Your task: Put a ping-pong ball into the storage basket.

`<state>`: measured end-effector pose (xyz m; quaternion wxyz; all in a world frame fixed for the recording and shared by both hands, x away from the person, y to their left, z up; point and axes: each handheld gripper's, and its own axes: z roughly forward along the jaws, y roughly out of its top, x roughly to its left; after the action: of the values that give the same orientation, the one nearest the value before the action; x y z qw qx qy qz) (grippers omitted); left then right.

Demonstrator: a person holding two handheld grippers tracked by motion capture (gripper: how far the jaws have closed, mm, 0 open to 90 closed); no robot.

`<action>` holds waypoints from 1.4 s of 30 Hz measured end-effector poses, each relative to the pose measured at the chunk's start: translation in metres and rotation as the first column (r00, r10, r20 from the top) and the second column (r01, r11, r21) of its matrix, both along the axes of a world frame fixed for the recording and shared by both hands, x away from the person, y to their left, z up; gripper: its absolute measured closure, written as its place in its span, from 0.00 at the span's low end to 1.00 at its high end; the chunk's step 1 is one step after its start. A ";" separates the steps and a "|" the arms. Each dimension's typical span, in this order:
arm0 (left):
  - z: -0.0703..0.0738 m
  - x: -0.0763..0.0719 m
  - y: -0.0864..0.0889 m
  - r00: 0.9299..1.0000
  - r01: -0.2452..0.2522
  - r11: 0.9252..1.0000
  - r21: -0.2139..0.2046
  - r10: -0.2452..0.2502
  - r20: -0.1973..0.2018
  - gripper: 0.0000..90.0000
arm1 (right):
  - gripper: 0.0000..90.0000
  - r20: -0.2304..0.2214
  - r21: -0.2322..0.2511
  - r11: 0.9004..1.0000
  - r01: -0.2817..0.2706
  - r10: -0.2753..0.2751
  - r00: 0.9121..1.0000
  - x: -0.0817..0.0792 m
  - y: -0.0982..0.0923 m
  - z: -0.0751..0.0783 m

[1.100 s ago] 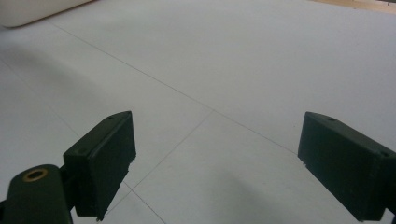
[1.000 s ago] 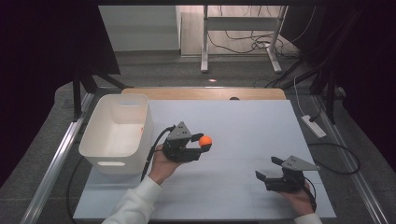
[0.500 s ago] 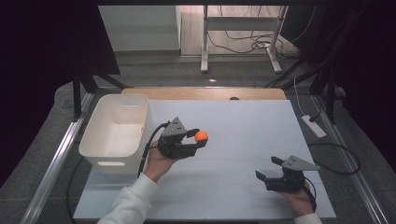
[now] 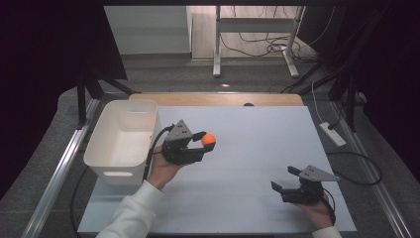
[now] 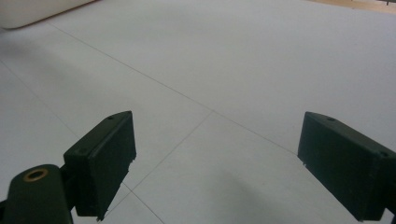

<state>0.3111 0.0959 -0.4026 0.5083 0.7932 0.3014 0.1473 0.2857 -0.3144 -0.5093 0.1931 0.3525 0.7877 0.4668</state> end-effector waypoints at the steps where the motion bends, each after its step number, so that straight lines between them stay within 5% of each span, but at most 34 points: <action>1: 0.000 0.000 0.001 1.000 -0.003 1.000 -0.001 0.003 0.000 0.56 | 0.12 0.000 0.000 1.000 0.000 0.000 1.000 0.000 0.000 0.000; 42: 0.027 0.009 0.050 0.991 -0.129 0.991 -0.045 0.131 0.036 0.56 | 0.12 -0.001 -0.002 1.000 -0.003 0.003 1.000 0.001 0.000 0.000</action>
<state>0.3204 0.1462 -0.3760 0.5201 0.7579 0.3456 0.1890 0.2868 -0.3142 -0.5096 0.1926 0.3512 0.7888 0.4662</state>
